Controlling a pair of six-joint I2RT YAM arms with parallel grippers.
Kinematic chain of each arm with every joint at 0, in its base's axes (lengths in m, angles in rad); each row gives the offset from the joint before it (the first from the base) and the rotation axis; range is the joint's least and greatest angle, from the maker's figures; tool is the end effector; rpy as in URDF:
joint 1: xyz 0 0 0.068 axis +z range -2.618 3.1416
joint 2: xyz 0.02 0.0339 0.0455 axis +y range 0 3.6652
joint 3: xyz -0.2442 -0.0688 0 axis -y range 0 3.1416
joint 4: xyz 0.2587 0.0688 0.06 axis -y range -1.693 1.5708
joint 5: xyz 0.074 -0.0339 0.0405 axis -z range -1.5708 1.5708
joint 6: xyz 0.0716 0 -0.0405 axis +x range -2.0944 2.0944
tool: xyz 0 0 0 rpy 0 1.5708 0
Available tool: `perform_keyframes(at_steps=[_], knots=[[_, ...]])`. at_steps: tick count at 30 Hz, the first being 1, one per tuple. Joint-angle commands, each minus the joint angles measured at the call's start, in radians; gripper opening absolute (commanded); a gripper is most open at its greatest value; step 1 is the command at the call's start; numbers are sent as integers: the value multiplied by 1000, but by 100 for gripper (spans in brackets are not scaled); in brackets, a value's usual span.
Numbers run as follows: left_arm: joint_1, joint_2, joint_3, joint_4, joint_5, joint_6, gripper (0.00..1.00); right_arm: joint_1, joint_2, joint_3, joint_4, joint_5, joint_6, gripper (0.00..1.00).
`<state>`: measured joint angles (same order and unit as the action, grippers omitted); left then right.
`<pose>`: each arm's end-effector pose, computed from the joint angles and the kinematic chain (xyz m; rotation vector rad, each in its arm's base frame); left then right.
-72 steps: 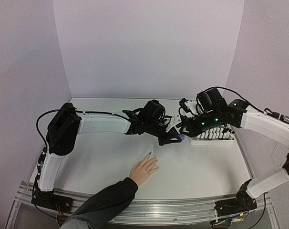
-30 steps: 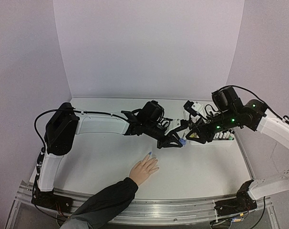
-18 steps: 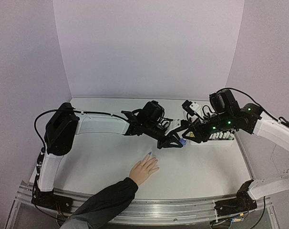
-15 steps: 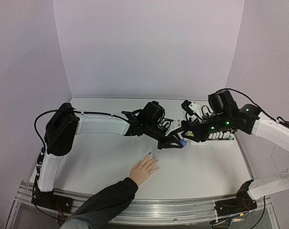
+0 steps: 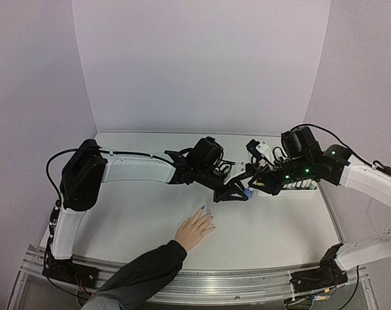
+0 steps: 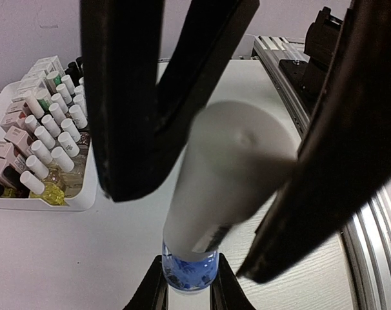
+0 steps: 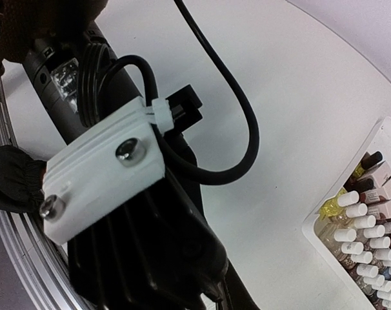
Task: Paint the nails
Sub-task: Screw the nail polish bottle cap onto the nail polish bottle.
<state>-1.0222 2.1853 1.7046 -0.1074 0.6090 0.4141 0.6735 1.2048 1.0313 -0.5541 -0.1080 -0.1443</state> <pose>0.2406 -0.4722 0.1730 1.7093 1.3994 -1.0022 0.2345 0.1970 0.2594 -0.9761 2.1108 0.3940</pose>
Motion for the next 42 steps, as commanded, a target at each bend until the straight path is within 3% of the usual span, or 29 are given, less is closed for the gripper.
perform_keyframes(at_steps=[1, 6, 13, 20, 33, 42], knots=[[-6, -68, -1, 8, 20, 9, 0, -7, -14, 7, 26, 7, 34, 23], [-6, -68, 0, 7, 20, 11, 0, -8, 2, 8, 27, -14, 45, 18], [-5, -73, -8, 24, 12, 3, 0, -11, -5, 0, 26, -28, 54, 5], [-6, -70, -5, 77, -7, -47, 0, -12, 3, 0, 27, -49, 66, 0], [-7, -68, 4, 150, -123, -165, 0, -11, 41, 27, 20, 44, 134, 0], [-7, -22, 79, 161, -151, -168, 0, -11, 76, 65, 21, 122, 241, 0]])
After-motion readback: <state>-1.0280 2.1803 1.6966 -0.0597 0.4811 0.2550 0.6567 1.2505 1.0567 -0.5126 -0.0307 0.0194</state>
